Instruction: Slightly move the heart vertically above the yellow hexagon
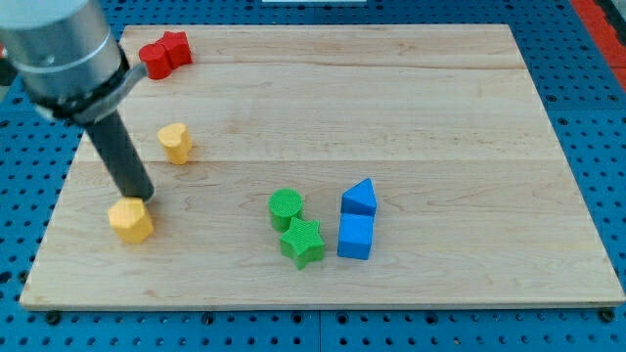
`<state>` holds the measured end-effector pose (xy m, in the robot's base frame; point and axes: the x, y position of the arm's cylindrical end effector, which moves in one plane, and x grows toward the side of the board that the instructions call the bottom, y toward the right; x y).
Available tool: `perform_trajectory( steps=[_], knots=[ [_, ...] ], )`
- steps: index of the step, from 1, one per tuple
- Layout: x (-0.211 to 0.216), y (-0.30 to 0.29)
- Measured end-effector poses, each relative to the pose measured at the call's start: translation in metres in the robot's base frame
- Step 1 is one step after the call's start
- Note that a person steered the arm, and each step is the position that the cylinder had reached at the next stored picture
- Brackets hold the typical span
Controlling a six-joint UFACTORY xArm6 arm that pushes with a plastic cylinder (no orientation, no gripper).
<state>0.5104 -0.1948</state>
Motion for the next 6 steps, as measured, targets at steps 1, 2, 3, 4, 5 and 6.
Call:
perform_trajectory(
  steps=[1, 2, 3, 4, 5, 6],
  knots=[
    [0.006, 0.01],
    [0.02, 0.067],
    [0.044, 0.033],
    [0.031, 0.047],
    [-0.035, 0.129],
    [-0.079, 0.142]
  ],
)
